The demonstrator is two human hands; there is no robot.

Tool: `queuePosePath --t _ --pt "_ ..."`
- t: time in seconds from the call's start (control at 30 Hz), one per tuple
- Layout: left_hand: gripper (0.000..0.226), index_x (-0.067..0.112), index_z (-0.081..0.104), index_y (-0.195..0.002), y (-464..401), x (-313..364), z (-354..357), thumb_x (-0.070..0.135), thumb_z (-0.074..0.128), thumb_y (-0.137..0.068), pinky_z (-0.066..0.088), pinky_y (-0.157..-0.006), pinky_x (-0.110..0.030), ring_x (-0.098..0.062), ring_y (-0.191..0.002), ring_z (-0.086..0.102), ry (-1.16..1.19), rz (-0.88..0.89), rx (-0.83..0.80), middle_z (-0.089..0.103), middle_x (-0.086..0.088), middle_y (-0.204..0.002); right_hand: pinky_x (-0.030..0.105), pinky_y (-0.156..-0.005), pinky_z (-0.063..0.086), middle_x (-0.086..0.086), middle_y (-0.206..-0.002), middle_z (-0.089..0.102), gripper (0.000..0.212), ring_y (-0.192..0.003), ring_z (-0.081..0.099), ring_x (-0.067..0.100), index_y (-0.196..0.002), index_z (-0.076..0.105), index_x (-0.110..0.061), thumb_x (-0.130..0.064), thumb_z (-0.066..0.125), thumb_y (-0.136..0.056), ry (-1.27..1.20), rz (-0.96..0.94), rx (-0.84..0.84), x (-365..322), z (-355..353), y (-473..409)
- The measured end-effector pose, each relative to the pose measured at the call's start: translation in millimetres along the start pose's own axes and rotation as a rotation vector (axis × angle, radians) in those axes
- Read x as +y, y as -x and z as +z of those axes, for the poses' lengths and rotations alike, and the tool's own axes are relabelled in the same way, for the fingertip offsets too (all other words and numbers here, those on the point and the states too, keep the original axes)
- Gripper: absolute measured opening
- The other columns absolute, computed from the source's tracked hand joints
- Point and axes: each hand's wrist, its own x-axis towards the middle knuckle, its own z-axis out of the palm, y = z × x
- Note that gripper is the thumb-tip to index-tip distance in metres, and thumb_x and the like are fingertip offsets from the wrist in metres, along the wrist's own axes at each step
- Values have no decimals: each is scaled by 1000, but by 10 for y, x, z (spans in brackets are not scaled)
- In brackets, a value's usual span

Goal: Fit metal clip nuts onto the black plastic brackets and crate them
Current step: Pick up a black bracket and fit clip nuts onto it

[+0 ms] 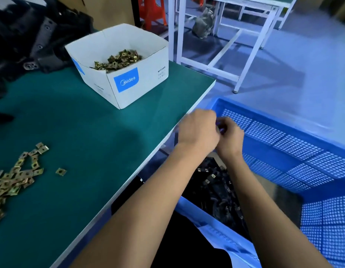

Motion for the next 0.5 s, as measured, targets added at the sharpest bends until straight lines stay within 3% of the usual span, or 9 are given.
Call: queuePosePath --t 0.1,0.23,0.37,0.5 --pt "19 22 68 -96 28 -36 -566 13 58 -84 53 -69 -39 -33 -85 66 160 6 326 70 -4 -89 23 -59 40 -10 -77 67 19 -62 56 8 -103 65 -20 -10 64 -88 -148 -341 138 -727 -89 7" --pt "26 21 66 -85 240 -559 -1126 13 45 -70 55 -72 -41 -25 -78 66 414 -104 583 69 5 -78 24 -59 36 -14 -67 54 19 -59 49 8 -108 66 -17 -10 64 -91 -250 -655 104 -1596 106 216" --pt "36 21 67 -84 619 -1391 -1446 25 38 -63 52 -74 -37 -26 -81 65 331 -376 699 71 4 -80 28 -59 40 -13 -66 55 26 -57 48 13 -113 63 -19 -8 60 -89 -325 -757 -137 -2283 727 628" --pt "17 20 69 -92 1135 -2318 -1666 21 57 -80 53 -78 -42 -34 -90 65 59 -606 723 72 -6 -91 40 -69 49 1 -82 66 30 -74 59 24 -110 65 -19 -5 60 -84 -211 -734 -584 -2842 1482 1092"
